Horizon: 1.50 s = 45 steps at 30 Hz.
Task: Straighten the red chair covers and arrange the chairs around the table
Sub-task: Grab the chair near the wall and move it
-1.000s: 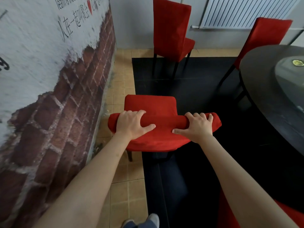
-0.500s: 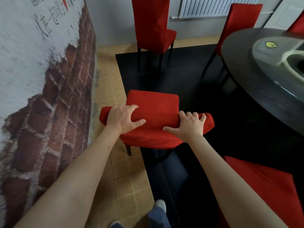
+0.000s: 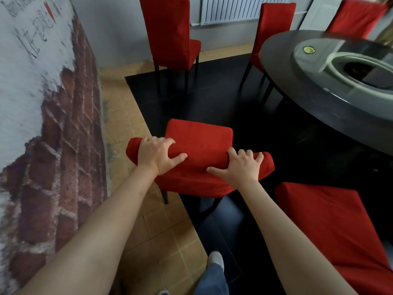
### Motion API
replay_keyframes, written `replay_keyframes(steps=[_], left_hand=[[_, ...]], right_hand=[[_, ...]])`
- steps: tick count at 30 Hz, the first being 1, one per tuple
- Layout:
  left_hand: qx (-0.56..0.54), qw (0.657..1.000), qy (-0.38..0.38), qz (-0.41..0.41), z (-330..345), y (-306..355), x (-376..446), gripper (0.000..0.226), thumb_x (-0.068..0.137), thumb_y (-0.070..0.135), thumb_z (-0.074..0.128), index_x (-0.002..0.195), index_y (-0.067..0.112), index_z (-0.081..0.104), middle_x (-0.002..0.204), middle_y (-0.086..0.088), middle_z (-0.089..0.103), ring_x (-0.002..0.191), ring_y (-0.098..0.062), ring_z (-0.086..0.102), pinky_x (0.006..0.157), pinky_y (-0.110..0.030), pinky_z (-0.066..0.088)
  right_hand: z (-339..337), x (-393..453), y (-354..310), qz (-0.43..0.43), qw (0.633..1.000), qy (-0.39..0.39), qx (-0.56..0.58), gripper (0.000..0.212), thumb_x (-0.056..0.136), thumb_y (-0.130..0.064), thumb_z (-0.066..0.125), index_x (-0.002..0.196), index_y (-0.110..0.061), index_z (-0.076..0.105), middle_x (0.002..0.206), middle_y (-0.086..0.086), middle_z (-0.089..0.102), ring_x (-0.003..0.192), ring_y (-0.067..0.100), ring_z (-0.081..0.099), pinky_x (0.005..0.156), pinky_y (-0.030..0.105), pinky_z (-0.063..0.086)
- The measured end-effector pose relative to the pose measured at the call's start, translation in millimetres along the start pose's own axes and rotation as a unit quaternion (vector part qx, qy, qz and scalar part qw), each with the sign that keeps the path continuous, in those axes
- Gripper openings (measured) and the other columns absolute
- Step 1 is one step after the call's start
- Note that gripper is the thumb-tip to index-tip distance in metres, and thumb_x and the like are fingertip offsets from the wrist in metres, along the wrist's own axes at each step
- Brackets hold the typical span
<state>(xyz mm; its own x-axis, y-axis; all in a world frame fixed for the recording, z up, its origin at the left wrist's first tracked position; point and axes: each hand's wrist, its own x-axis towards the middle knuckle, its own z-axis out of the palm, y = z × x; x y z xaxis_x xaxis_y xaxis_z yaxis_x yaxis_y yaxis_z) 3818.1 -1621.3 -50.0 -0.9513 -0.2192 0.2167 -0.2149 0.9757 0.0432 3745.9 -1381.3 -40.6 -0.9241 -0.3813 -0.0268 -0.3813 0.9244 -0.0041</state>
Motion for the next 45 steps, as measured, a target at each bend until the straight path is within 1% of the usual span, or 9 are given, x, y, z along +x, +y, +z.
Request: replay_keyframes(steps=[6,9,14,19,23,30,34,40,45], left_hand=[[0.005,1.000,-0.001,0.016,4.4,-5.9,27.4,0.086,0.075,0.082,0.015,0.110,0.023,0.066,0.095,0.000,0.070,0.087,-0.023,0.063,0.082,-0.040,0.040],[0.002,1.000,-0.009,0.022,5.4,-7.6,45.1,0.086,0.075,0.081,0.014,0.111,0.022,0.065,0.096,-0.001,0.069,0.088,-0.022,0.063,0.082,-0.040,0.040],[-0.012,0.999,0.005,0.042,8.4,-9.4,52.9,0.085,0.075,0.080,0.017,0.105,0.019,0.068,0.089,-0.002,0.069,0.080,-0.022,0.062,0.077,-0.038,0.040],[-0.022,0.999,0.011,0.043,11.2,-8.0,66.9,0.084,0.075,0.078,0.019,0.102,0.017,0.069,0.085,-0.002,0.069,0.078,-0.023,0.062,0.077,-0.038,0.040],[-0.029,0.999,0.015,0.042,17.6,-5.1,85.4,0.084,0.075,0.078,0.019,0.102,0.016,0.069,0.085,-0.003,0.069,0.079,-0.024,0.062,0.076,-0.039,0.040],[-0.015,0.999,0.006,0.035,27.4,10.7,134.5,0.086,0.076,0.079,0.015,0.104,0.018,0.069,0.084,-0.001,0.068,0.078,-0.022,0.061,0.075,-0.037,0.039],[-0.014,0.999,-0.003,0.034,33.8,18.9,168.1,0.089,0.076,0.080,0.012,0.107,0.018,0.068,0.087,-0.001,0.068,0.080,-0.022,0.061,0.077,-0.038,0.039],[-0.012,0.999,-0.003,0.031,42.4,28.4,209.8,0.089,0.076,0.079,0.012,0.107,0.018,0.067,0.086,-0.001,0.067,0.079,-0.022,0.061,0.078,-0.039,0.039],[-0.015,0.999,-0.002,0.034,46.8,30.2,222.6,0.087,0.077,0.078,0.015,0.103,0.016,0.069,0.081,-0.002,0.067,0.075,-0.023,0.060,0.075,-0.038,0.038]], right_hand=[[-4.2,22.0,-2.4,0.017,1.000,0.002,0.007,0.107,0.052,-0.096,0.019,0.124,-0.023,0.052,0.111,0.005,0.061,0.117,0.029,0.048,0.108,0.063,0.017],[-7.4,40.3,-1.3,0.027,1.000,-0.011,0.000,0.106,0.051,-0.096,0.021,0.124,-0.025,0.052,0.113,0.004,0.061,0.118,0.028,0.047,0.108,0.062,0.018],[-3.2,52.3,2.1,0.026,0.999,-0.020,-0.024,0.108,0.047,-0.097,0.019,0.123,-0.027,0.052,0.115,0.003,0.059,0.119,0.028,0.046,0.108,0.062,0.019],[-5.5,67.2,5.2,0.034,0.999,-0.023,-0.019,0.108,0.046,-0.097,0.020,0.123,-0.028,0.051,0.116,0.003,0.059,0.119,0.028,0.046,0.110,0.061,0.016],[-6.7,85.9,11.6,0.030,0.999,-0.032,-0.014,0.108,0.046,-0.097,0.021,0.124,-0.029,0.051,0.113,0.001,0.061,0.119,0.027,0.047,0.111,0.062,0.013],[-13.8,138.9,35.8,0.022,0.998,-0.055,0.002,0.104,0.050,-0.096,0.031,0.131,-0.033,0.050,0.121,-0.001,0.061,0.129,0.027,0.041,0.112,0.062,0.006],[-17.4,172.1,48.2,0.027,0.998,-0.064,0.011,0.107,0.047,-0.096,0.031,0.131,-0.032,0.049,0.117,-0.001,0.062,0.126,0.026,0.043,0.112,0.062,0.005],[-21.6,213.2,63.8,0.026,0.997,-0.066,0.014,0.103,0.051,-0.095,0.036,0.130,-0.030,0.049,0.113,-0.001,0.062,0.123,0.026,0.045,0.112,0.061,0.006],[-21.9,225.0,67.1,0.032,0.998,-0.061,0.007,0.109,0.045,-0.096,0.027,0.123,-0.025,0.052,0.101,-0.001,0.064,0.116,0.025,0.050,0.113,0.061,0.008]])
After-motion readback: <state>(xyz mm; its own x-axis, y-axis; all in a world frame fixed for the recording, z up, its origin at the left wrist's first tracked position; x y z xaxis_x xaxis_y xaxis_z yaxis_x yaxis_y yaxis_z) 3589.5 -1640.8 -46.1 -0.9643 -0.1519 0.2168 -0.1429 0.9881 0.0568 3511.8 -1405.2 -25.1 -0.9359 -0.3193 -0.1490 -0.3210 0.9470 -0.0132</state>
